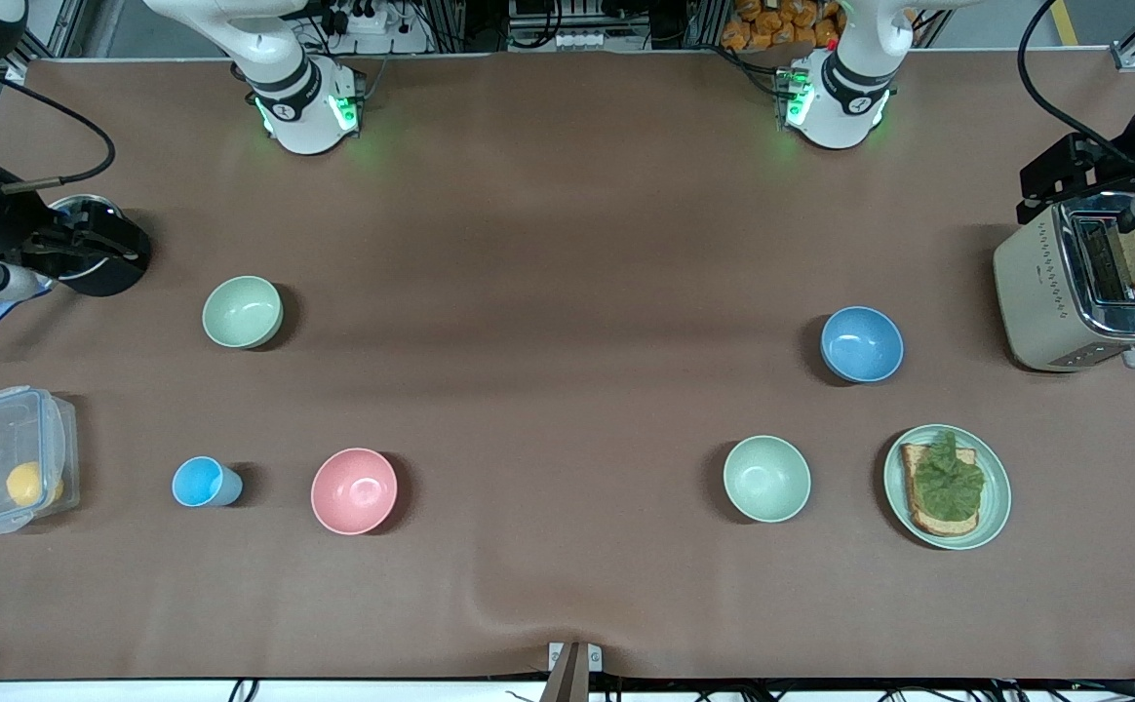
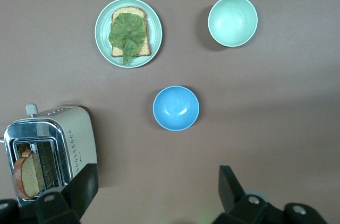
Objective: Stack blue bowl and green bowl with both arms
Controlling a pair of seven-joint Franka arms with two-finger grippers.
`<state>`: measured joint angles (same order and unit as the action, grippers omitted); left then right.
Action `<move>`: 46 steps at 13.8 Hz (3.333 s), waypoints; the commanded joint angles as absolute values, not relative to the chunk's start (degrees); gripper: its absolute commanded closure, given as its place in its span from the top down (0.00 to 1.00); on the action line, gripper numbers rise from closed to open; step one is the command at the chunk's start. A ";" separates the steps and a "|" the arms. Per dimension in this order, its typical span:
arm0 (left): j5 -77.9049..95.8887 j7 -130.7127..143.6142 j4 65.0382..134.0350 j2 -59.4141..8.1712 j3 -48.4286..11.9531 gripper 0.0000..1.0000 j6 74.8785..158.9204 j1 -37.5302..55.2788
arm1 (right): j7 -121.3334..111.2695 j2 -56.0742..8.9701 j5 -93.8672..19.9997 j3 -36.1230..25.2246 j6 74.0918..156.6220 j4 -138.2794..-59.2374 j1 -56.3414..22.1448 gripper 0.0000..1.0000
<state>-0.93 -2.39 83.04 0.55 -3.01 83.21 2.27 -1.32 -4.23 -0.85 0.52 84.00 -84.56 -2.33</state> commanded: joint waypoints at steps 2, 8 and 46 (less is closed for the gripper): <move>-0.18 -1.58 82.80 -0.44 -2.81 1.00 83.67 2.64 | -1.41 -3.87 -1.23 1.05 84.29 -85.08 -1.49 1.00; 0.09 -1.50 82.71 -0.09 -2.81 1.00 83.58 2.29 | -1.67 -2.21 -1.14 0.97 89.10 -91.38 -0.71 1.00; 0.53 -1.41 110.30 -30.32 -2.55 1.00 118.56 -5.36 | -24.43 -10.55 -1.58 1.23 152.40 -142.82 17.05 0.47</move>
<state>1.46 -1.90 110.57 -30.27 -2.28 117.78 -5.40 -23.20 -11.27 -0.91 0.29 151.11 -141.50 15.90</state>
